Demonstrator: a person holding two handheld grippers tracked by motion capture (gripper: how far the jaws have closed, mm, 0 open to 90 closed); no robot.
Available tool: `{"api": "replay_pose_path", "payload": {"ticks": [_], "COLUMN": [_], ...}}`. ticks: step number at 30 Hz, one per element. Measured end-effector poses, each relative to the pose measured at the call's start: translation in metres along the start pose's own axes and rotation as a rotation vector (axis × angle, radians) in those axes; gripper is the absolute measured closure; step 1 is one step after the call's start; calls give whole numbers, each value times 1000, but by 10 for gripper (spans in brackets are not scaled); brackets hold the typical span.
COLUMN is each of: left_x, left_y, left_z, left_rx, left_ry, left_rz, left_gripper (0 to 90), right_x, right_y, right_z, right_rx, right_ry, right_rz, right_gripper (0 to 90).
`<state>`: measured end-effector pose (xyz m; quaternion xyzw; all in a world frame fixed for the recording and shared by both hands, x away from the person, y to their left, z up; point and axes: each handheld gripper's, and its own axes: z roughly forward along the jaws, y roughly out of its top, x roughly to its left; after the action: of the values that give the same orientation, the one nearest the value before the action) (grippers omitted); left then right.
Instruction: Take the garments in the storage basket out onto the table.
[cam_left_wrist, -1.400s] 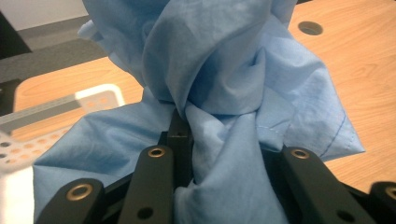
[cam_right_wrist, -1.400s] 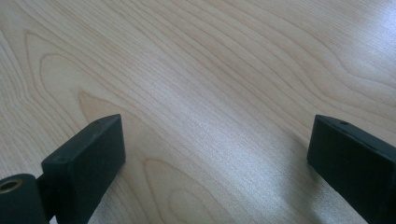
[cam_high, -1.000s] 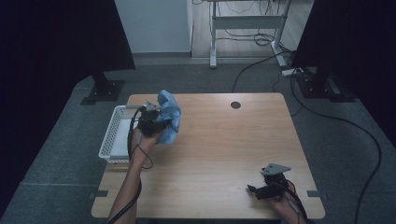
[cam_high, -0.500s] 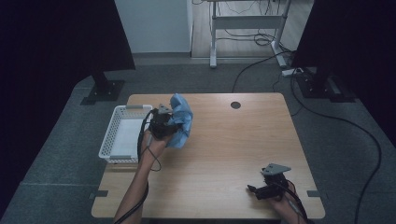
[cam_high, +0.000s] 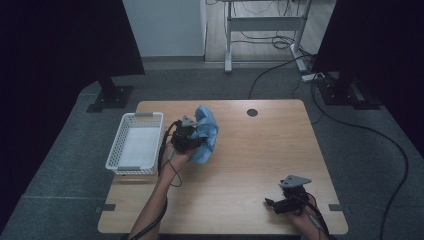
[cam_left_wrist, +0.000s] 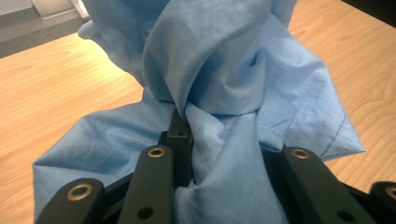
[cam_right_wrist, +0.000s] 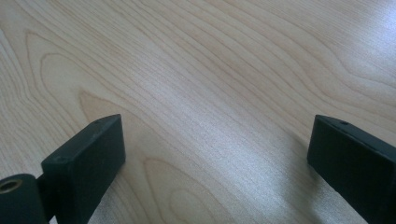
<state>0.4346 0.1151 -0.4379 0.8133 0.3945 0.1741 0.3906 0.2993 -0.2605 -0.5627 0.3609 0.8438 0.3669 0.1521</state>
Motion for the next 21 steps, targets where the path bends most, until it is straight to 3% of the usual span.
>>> {"api": "replay_pose_path", "payload": {"ticks": [21], "left_x": [-33], "left_y": [-9], "left_z": [32], "left_rx": [19], "left_ry": [-86], "left_rz": [22], "left_gripper": [667], "right_x": [0], "right_y": [0], "right_z": [0], "right_rx": [0], "right_ry": [0], "right_rz": [-1], "right_gripper": [43]}}
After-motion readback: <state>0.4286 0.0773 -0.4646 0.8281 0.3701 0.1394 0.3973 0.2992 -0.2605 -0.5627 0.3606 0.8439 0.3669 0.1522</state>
